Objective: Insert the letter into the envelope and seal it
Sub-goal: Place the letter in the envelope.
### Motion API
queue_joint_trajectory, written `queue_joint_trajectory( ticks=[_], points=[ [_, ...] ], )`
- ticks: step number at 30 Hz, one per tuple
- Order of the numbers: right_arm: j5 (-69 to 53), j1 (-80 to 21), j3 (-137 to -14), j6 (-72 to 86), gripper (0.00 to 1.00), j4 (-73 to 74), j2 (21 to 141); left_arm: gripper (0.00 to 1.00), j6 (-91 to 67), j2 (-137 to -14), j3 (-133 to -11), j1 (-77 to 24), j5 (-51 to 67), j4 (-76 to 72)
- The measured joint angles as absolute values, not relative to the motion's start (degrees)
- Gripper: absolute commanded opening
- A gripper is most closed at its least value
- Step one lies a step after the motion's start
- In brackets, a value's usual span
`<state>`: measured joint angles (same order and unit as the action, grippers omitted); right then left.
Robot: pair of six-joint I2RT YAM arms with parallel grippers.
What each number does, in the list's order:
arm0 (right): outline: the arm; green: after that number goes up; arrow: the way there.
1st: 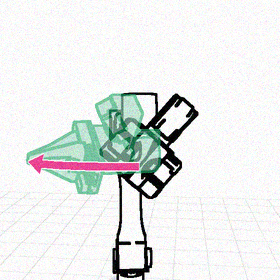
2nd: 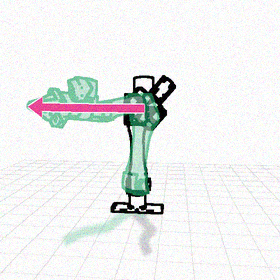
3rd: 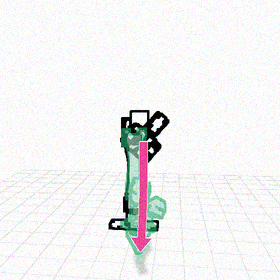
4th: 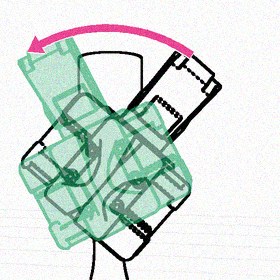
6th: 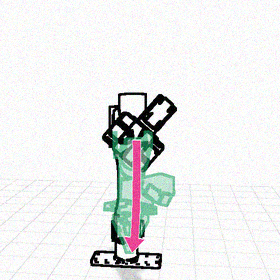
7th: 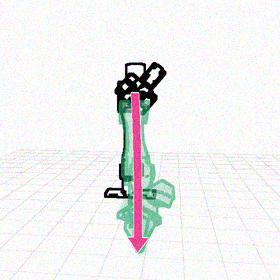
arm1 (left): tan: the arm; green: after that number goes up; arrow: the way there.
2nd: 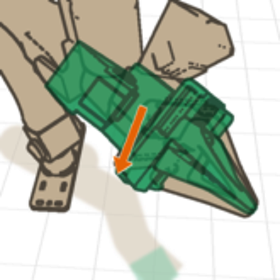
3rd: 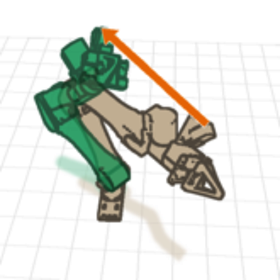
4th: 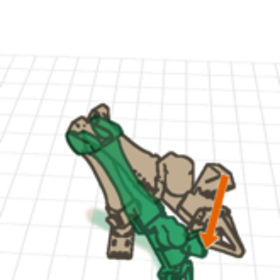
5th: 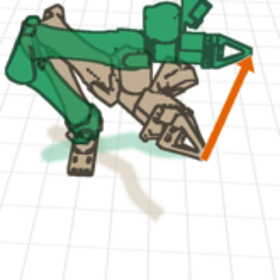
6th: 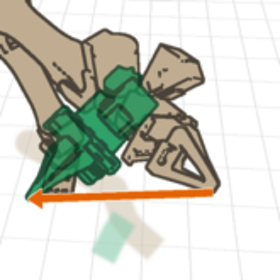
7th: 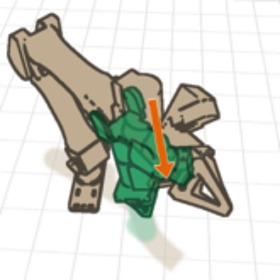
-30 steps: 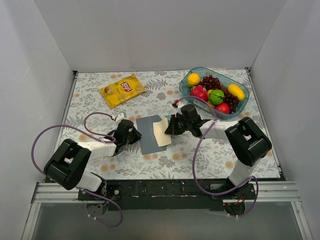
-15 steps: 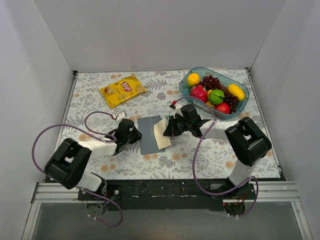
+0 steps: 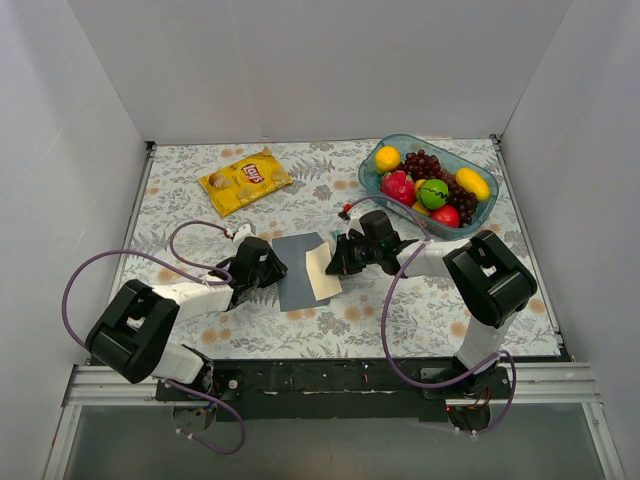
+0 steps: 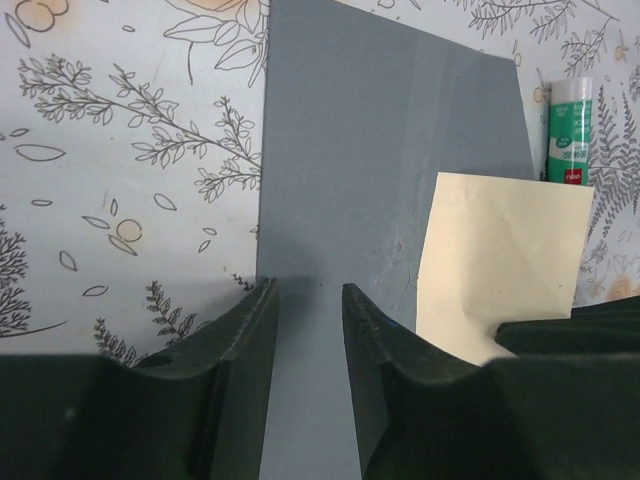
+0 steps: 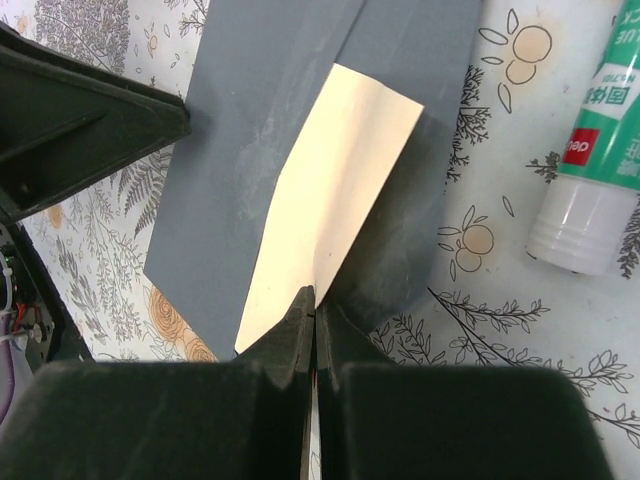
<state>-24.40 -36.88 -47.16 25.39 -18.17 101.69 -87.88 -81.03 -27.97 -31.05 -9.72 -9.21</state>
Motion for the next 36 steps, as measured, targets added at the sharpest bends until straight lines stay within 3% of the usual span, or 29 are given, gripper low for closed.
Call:
queue_joint_trajectory(
  ticks=[20, 28, 36],
  points=[
    [-23.49, -36.88, -47.09, 26.24, 0.01, -18.24, 101.69, 0.40, -86.28, -75.85, -27.94, -31.24, -13.87, 0.27],
    [-23.49, -36.88, -47.09, 26.37, 0.01, -18.24, 101.69, 0.61, -87.13, -76.14, -28.42, -31.31, -14.44, -0.08],
    [-23.49, -36.88, -47.09, 26.37, 0.01, -18.24, 101.69, 0.66, -88.42, -77.45, -29.69, -31.31, -14.83, -0.45]
  ],
)
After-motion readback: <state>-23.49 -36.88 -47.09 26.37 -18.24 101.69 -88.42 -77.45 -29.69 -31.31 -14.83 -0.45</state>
